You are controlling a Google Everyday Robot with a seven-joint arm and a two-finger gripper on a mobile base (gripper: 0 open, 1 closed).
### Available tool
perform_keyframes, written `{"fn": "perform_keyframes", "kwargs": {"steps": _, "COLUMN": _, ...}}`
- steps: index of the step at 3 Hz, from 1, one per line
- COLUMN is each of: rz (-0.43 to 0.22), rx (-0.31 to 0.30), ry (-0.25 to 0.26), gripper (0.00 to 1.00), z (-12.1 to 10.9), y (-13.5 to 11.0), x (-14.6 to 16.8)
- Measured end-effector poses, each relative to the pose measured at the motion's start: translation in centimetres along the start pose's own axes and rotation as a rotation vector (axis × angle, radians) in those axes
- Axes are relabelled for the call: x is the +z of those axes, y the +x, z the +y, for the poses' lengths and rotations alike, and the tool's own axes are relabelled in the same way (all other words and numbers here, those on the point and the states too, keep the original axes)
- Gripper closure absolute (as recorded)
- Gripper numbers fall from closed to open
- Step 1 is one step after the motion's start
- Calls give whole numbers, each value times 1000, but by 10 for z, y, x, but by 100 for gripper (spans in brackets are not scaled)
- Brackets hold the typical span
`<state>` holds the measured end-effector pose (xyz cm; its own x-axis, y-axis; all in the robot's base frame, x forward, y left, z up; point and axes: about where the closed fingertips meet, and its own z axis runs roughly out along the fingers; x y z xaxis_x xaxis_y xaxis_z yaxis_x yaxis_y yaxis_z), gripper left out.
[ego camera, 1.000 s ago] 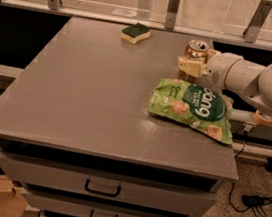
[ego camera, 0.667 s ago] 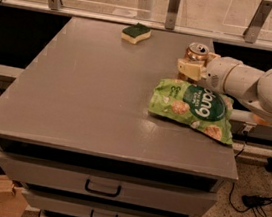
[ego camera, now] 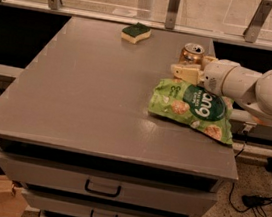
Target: Move orange can near green rice chip bag
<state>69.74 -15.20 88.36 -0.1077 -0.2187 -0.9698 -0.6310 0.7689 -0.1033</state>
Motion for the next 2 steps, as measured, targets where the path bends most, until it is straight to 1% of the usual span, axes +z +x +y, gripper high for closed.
{"fn": "perform_keyframes", "kwargs": {"steps": 1, "rz": 0, "rx": 0, "ry": -3, "gripper": 0, "z": 1, "y": 0, "x": 1}}
{"fn": "perform_keyframes", "kwargs": {"steps": 2, "rz": -1, "rx": 0, "ry": -3, "gripper": 0, "z": 2, "y": 0, "x": 1}}
